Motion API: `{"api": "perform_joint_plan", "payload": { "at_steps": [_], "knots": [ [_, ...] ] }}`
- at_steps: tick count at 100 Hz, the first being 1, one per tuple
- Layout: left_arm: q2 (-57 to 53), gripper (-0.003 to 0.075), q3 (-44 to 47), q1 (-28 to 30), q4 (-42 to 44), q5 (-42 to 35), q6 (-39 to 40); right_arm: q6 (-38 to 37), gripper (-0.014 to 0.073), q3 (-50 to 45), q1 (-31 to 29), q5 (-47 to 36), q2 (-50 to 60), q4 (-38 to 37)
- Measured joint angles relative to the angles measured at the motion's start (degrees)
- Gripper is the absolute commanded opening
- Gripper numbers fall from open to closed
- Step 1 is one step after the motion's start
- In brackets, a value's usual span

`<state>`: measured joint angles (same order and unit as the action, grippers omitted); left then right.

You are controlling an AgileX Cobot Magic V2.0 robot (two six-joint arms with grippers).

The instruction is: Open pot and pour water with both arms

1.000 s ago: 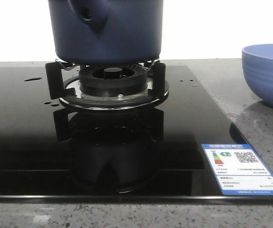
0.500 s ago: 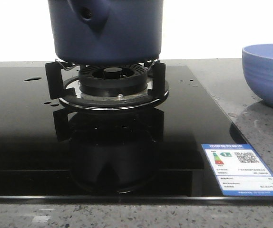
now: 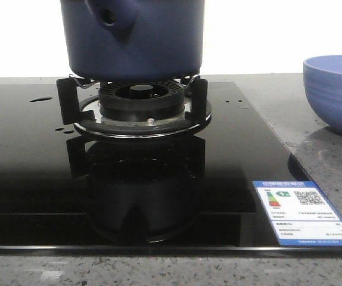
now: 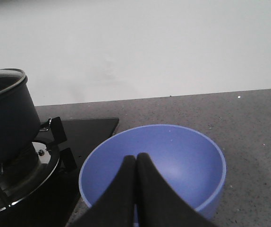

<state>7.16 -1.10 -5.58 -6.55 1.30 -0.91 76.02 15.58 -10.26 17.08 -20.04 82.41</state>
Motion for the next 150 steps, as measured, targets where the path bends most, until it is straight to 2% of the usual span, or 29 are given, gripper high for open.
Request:
{"api": "perform_joint_plan", "payload": {
  "at_steps": [24,119,137,144,150],
  "knots": [
    [-7.36,-0.0019,1.15,0.00,0.97,1.77,1.91,0.00,-0.0063,-0.09,0.00,0.00,0.00,0.00],
    [-7.36,-0.0019,1.15,0.00,1.23,3.73,1.95,0.09,-0.0064,-0.09,0.00,0.11,0.00,0.11],
    [-7.36,-0.0019,1.15,0.00,1.23,3.73,1.95,0.09,-0.0064,-0.09,0.00,-3.79,0.00,0.11],
    [-7.36,-0.0019,1.15,0.00,1.23,3.73,1.95,-2.17,-0.0064,0.45,0.00,-4.90,0.00,-3.11],
    [-7.36,-0.0019,1.15,0.00,1.23,3.73,1.95,-10.80,-0.0064,1.86,0.00,-5.11,0.00,-13.03]
  ]
}}
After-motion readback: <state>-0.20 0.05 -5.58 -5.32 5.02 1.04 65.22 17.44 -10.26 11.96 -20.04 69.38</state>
